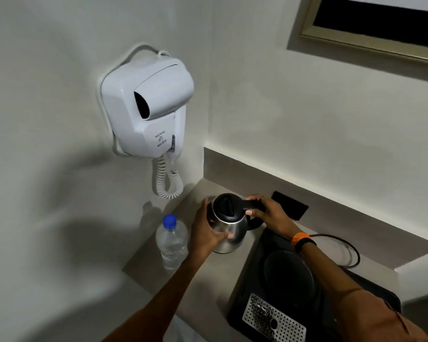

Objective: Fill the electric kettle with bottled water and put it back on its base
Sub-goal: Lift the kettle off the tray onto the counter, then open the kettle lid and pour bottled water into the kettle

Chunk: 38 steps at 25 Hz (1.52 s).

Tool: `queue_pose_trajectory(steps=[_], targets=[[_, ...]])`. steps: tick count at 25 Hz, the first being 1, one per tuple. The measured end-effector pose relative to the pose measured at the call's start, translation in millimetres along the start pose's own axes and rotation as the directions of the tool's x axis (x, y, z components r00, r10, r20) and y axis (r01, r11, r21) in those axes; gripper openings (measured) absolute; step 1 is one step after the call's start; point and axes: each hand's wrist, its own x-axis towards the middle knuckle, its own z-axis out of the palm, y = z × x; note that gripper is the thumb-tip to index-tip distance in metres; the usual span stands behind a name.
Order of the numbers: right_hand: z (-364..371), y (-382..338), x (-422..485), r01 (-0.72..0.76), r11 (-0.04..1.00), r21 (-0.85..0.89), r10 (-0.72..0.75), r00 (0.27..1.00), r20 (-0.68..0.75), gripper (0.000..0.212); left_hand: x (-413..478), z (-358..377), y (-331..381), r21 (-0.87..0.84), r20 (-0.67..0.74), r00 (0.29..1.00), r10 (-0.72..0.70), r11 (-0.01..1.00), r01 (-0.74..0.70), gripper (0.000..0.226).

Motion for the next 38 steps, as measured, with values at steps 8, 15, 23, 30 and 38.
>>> queue_pose_trajectory(steps=[8,15,23,30,38], targets=[[21,17,16,-0.077,0.997,-0.030,0.078,0.996,0.040,0.034,6,-1,-23,-0.008,0.019,0.995,-0.093,0.996,0.093,0.125],[58,-22,27,-0.287,0.896,-0.339,0.253,0.957,-0.141,0.066,6,2,-29,0.025,0.005,0.995,-0.095,0.995,0.095,0.136],[65,-23,29,-0.224,0.900,-0.374,0.170,0.970,-0.173,0.032,8,5,-40,0.026,-0.001,0.995,-0.096,0.995,0.096,0.137],[25,-13,13,-0.267,0.875,0.404,0.319,0.945,-0.067,0.030,3,3,-26,0.054,0.001,0.997,-0.083,0.995,0.083,0.131],[23,-4,1,-0.152,0.798,0.583,0.282,0.949,-0.138,0.023,-58,-45,32,0.530,-0.342,0.661,0.668,0.718,-0.451,0.037]])
